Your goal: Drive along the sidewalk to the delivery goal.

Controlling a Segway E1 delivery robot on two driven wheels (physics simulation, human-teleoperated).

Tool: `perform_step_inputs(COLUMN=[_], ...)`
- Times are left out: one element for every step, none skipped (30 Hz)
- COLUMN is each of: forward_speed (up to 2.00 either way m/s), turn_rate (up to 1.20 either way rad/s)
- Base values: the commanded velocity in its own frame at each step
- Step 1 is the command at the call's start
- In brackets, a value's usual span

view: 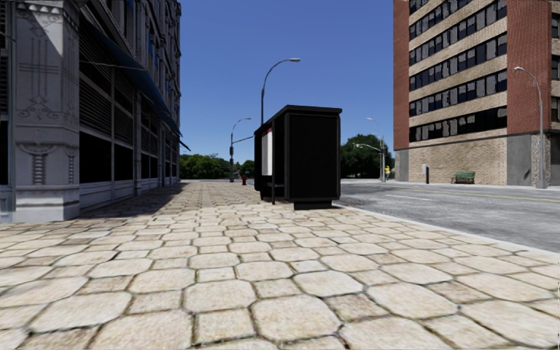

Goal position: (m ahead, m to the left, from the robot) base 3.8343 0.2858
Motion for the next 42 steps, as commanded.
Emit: perform_step_inputs(forward_speed=[2.0,2.0,2.0,2.0,2.0,2.0,2.0,2.0,2.0,2.0,2.0,2.0,2.0,2.0,2.0,2.0,2.0,2.0,2.0,2.0,2.0,2.0,2.0,2.0,2.0,2.0,2.0,2.0,2.0,2.0,2.0,2.0,2.0,2.0,2.0,2.0,2.0,2.0,2.0,2.0,2.0,2.0], turn_rate=[0.34,0.34,0.34,0.34,0.34,0.34,0.34,0.34,0.34,0.34,0.34,0.34,0.34,0.34,0.34,0.34,0.34,0.34,0.3,0.26,0.26,0.0,0.0,0.0,0.0,0.0,0.0,0.0,0.0,0.0,0.0,0.0,0.0,0.0,0.0,0.0,0.0,0.0,0.0,0.0,0.0,0.0])
